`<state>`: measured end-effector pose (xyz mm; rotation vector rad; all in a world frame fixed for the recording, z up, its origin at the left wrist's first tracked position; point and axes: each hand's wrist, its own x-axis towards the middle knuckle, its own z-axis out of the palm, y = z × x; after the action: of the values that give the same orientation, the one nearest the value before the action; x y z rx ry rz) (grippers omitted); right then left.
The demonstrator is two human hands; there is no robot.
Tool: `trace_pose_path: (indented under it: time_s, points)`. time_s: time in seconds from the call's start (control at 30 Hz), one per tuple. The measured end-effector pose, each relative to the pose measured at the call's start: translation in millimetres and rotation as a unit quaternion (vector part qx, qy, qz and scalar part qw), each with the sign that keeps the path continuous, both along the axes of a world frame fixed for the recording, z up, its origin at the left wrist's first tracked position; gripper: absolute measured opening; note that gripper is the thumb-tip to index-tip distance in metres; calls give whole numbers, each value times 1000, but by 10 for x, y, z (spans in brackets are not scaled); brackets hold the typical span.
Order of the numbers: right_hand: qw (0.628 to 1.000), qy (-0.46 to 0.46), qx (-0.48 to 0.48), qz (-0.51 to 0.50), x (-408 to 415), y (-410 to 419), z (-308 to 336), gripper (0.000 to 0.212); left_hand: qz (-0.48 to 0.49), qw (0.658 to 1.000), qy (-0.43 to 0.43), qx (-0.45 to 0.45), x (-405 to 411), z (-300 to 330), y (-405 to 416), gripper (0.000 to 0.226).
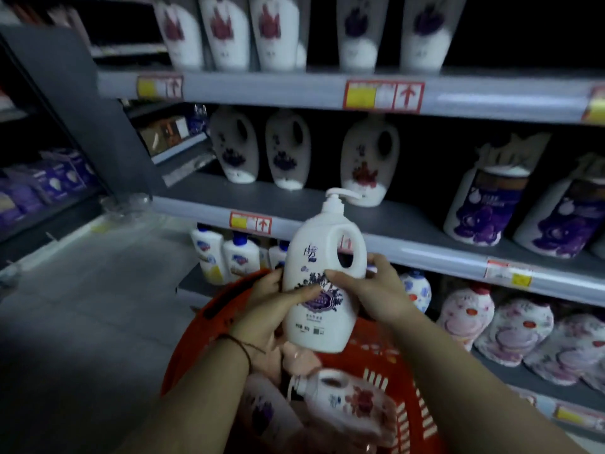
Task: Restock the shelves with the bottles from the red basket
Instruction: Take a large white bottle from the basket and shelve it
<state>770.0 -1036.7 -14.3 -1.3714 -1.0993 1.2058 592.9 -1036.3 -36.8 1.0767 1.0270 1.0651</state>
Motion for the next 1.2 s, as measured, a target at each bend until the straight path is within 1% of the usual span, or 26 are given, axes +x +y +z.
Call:
trace_pose_path:
  time_s: [0.07, 0.13, 0.2, 0.27, 0.33, 0.4, 0.47, 0.53, 0.67, 0.77, 0.87, 1.0, 1.1, 1.2]
  points:
    - [999, -11, 36, -7, -72, 23, 147, 51, 32, 999, -32, 7, 81, 155, 51, 36]
    - [998, -2, 61, 24, -75, 57, 267, 52, 67, 997, -26, 7, 168, 293, 108, 33]
    - [995, -1, 74, 64, -19, 80, 342, 55, 81, 996, -23, 13, 223, 364, 169, 28]
    - [993, 3, 86, 80, 62, 118, 356, 60, 72, 997, -32, 26, 253, 406, 235, 25]
    - [995, 0, 80, 56, 128, 171, 361, 66, 55, 997, -34, 41, 267, 415, 321, 26]
    - [996, -26, 82, 25, 170, 268, 413, 72, 26, 997, -43, 60, 284, 407, 438, 29]
    - [994, -48, 94, 10, 220, 413, 478, 72, -5, 995, -58, 81, 308, 387, 575, 31]
    - [994, -42, 101, 4, 268, 571, 547, 70, -35, 992, -66, 99, 335, 390, 738, 38]
    - [993, -30, 112, -27, 377, 894, 642, 69, -88, 988, -44, 122, 396, 486, 1189, 47]
    - [990, -34, 128, -41, 469, 1118, 648, 71, -83, 986, -16, 140, 480, 538, 1531, 49]
    - [987, -44, 146, -46, 565, 1344, 607, 71, -73, 984, -9, 160, 608, 486, 1790, 54]
    - [982, -76, 168, -35, 713, 1564, 446, 68, -64, 980, 6, 188, 760, 324, 1968, 62]
    - [981, -79, 173, -37, 790, 1660, 324, 68, -68, 975, 18, 209, 801, 264, 2087, 66]
    - [980, -84, 175, -46, 833, 1742, 255, 67, -82, 974, 26, 207, 817, 245, 2191, 68]
